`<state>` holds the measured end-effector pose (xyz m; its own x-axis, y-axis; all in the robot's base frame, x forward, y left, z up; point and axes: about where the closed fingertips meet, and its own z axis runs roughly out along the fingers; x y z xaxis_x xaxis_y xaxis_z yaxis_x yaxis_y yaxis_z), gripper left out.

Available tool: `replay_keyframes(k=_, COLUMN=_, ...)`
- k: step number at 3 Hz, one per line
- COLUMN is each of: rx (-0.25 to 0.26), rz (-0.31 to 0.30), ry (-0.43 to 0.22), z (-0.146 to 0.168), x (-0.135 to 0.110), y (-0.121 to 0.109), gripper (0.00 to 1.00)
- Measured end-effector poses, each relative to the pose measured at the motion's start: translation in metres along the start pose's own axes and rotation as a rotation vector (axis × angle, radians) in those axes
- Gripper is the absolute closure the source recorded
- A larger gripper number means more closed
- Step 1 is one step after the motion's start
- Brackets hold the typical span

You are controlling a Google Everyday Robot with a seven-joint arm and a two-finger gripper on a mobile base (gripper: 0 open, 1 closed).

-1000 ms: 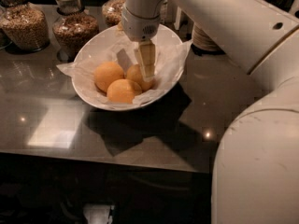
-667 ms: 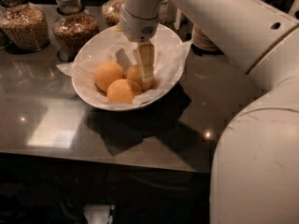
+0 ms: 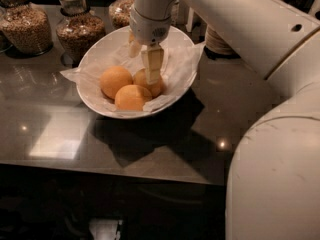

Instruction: Pick orange from white bowl

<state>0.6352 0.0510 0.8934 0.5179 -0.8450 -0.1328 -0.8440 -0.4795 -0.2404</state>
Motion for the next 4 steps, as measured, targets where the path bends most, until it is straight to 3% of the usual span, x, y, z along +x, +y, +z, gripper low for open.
replay_keyframes(k=2, rx=-0.115, rz=-0.040, ry=-0.027, z=0.028, x=-0.010, y=0.006, gripper=0.14)
replay_keyframes(k=3, rx=-0.196, rz=-0.037, ry=-0.046, z=0.049, x=-0.013, y=0.013, gripper=0.33)
replay_keyframes(k=4, rx=-0.197, rz=-0.037, ry=-0.047, z=0.048, x=-0.014, y=0.012, gripper=0.56)
